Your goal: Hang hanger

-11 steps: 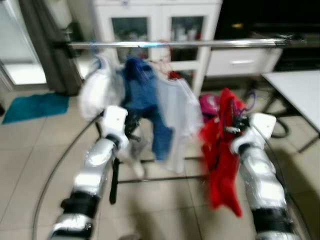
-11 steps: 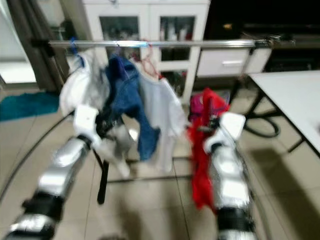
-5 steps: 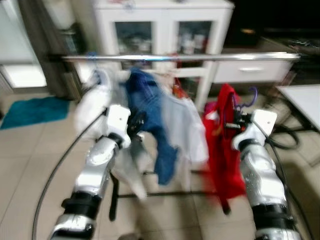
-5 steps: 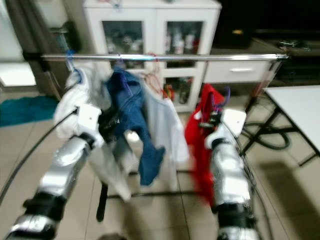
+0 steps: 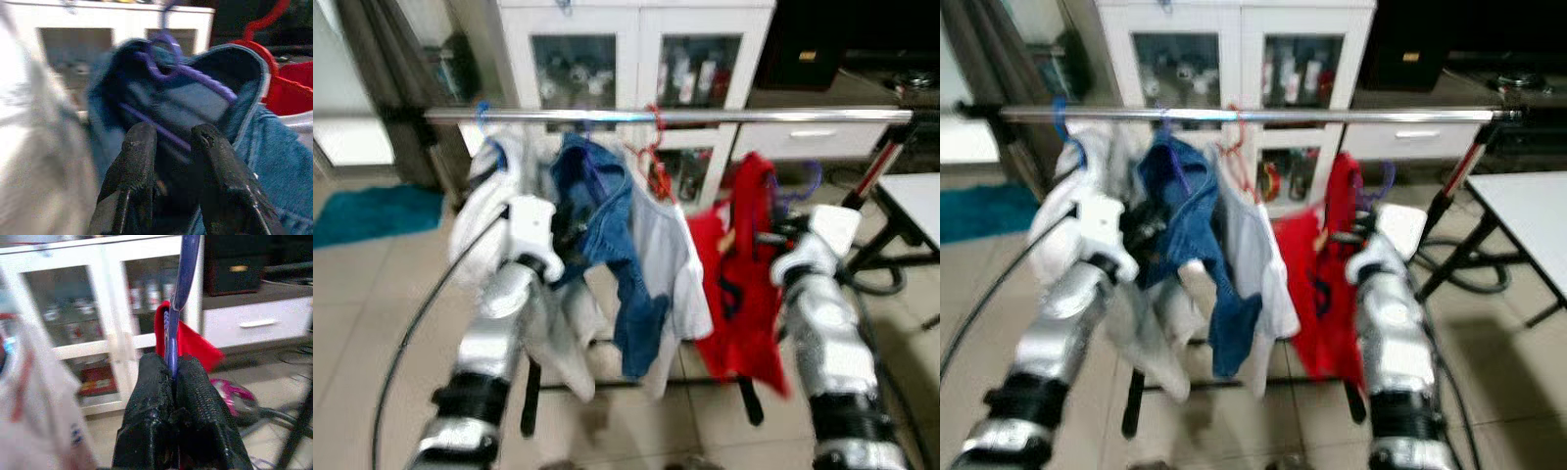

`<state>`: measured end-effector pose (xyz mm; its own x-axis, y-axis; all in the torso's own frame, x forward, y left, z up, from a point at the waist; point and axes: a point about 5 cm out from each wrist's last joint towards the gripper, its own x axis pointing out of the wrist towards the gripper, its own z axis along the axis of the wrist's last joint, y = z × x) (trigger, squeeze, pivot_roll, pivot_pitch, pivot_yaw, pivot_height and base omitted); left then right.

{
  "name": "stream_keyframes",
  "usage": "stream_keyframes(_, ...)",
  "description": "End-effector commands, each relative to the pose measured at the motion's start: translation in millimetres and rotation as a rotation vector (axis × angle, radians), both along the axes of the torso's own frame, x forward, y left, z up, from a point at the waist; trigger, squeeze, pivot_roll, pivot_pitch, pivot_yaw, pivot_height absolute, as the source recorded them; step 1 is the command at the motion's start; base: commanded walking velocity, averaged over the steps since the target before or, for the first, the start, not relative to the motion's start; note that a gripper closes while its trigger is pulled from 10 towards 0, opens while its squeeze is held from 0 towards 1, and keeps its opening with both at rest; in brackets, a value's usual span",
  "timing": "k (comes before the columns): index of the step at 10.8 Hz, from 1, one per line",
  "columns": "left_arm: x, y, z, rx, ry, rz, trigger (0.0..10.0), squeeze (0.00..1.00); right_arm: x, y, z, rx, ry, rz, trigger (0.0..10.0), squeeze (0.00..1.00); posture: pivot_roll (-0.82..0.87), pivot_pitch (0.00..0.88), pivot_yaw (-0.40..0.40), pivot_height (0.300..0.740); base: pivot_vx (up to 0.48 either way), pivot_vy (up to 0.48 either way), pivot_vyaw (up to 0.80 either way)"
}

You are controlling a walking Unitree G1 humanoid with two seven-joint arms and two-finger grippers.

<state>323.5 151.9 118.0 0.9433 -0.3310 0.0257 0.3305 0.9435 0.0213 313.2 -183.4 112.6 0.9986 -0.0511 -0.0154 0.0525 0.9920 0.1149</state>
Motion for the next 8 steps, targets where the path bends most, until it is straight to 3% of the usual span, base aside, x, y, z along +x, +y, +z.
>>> stream_keyframes(1,2.2,-3.4,4.2,0.004,-0.012,-0.005,10.0,0.00,3.1,-2.4,8.2,-0.021,-0.036,-0.006,10.0,0.00,0.03,0.000,0.004,0.740,0.000,-0.480,0.80)
stream_keyframes(2,2.7,-3.8,4.3,0.014,-0.012,-0.009,10.0,0.00,4.7,-0.4,10.8,-0.028,-0.049,0.011,10.0,0.00,0.03,0.000,0.005,0.740,0.000,-0.480,0.80)
stream_keyframes(5,-0.7,-13.7,6.9,0.048,-0.012,-0.139,10.0,0.00,9.0,4.4,26.4,-0.006,-0.085,-0.029,10.0,0.00,0.03,0.000,0.006,0.740,0.000,0.000,0.00)
stream_keyframes(8,-12.6,-29.6,20.6,0.026,-0.026,-0.394,10.0,0.00,29.5,0.0,45.1,-0.048,-0.073,-0.071,10.0,0.00,0.03,0.000,0.012,0.740,0.000,0.000,0.00)
